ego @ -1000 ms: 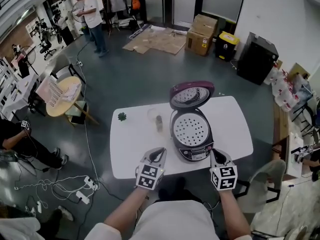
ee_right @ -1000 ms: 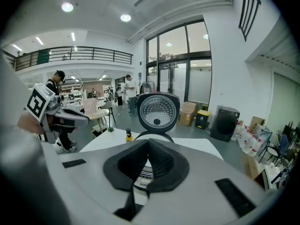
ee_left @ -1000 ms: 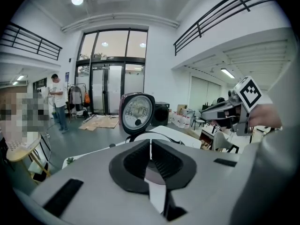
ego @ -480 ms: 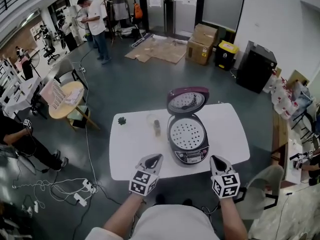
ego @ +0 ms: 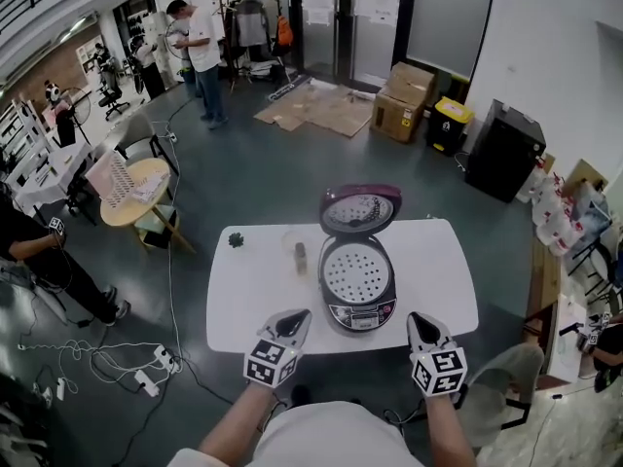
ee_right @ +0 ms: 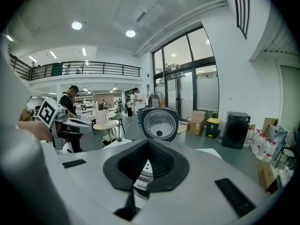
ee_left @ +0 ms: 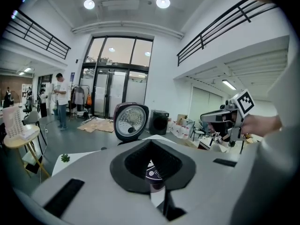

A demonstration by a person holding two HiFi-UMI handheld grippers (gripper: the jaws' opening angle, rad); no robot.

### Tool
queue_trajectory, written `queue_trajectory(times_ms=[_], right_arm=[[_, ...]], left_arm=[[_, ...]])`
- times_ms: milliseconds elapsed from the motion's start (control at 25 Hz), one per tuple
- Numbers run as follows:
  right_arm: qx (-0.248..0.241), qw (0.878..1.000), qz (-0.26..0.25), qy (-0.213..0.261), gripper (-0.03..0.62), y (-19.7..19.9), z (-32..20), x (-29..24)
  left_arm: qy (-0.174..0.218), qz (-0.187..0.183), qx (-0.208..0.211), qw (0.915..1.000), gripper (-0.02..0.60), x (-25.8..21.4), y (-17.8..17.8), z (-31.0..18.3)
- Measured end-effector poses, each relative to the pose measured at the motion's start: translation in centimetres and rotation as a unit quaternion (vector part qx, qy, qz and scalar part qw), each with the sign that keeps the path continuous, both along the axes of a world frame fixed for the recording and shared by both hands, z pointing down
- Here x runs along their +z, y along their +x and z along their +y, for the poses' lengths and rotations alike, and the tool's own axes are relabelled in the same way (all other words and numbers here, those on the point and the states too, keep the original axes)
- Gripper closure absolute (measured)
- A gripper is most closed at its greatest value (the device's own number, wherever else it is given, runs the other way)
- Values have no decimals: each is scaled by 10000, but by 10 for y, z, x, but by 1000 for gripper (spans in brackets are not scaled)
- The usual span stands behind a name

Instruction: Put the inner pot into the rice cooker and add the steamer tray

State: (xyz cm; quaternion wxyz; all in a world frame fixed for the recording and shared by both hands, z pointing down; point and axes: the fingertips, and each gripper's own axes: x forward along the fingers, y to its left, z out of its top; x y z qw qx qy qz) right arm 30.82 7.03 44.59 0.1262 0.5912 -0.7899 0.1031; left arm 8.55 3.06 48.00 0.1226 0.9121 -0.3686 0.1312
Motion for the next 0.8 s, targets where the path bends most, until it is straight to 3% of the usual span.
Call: queue_trajectory(times_ms=[800], right_arm=[[-270, 9996, -105, -20, 583, 11, -7, 1]], left_arm=[[-48, 63, -267, 9996, 568, -1, 7, -7]])
